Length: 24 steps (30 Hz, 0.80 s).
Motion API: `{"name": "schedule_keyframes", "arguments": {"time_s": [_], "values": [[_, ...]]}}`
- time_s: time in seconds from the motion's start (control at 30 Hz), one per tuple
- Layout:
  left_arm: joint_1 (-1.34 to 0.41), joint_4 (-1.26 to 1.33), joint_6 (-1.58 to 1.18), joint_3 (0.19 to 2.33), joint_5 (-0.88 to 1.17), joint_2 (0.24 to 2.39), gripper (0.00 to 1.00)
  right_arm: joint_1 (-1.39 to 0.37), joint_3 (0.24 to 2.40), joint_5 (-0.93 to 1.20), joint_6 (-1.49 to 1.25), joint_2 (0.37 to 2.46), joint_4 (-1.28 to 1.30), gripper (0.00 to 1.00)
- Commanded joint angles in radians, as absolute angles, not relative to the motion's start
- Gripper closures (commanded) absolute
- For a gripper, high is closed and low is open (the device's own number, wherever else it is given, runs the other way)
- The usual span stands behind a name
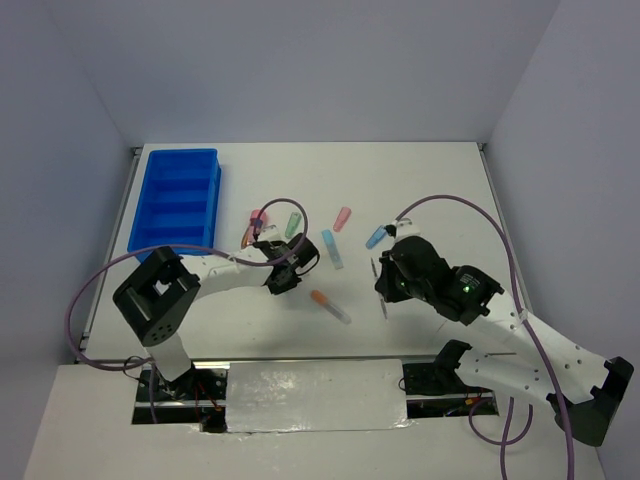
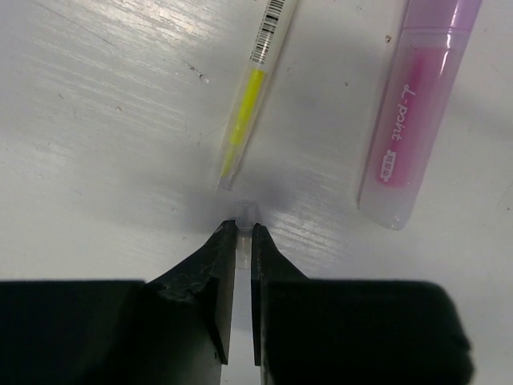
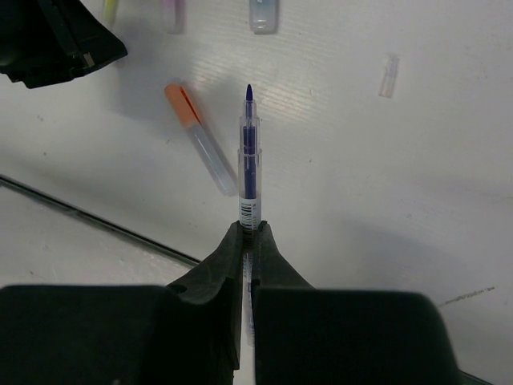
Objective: Sort the stationery into containers
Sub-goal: Close the pen cap on the pen.
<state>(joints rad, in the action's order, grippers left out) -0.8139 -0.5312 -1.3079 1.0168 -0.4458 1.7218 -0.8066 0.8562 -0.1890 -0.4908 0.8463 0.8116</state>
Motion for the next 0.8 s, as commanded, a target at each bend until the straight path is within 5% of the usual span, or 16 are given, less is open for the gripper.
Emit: {"name": "schedule_keyframes", "arguments": {"time_s": [0.0, 0.1, 0.5, 0.77], "values": [[-0.811, -0.484, -1.272, 0.950, -0.354, 1.738, 0.84, -0.816, 0.882, -0.172, -0.479, 0.831, 0.759, 1.00], [-0.813, -0.460, -1.250, 0.931, -0.325, 1.718, 1.00, -0.818, 0.881, -0.176, -0.479, 0.841, 0.755, 1.00], [-0.952, -0.546, -1.120, 1.065, -0.524, 1.349, 1.00, -0.886, 0.717, -0.098, -0.498, 0.749, 0.463, 1.00], [-0.956, -0.148, -0.881, 0.939, -0.390, 1.016, 1.00, -1.202, 0.627, -0.331, -0.623, 0.701, 0.141, 1.00]]}}
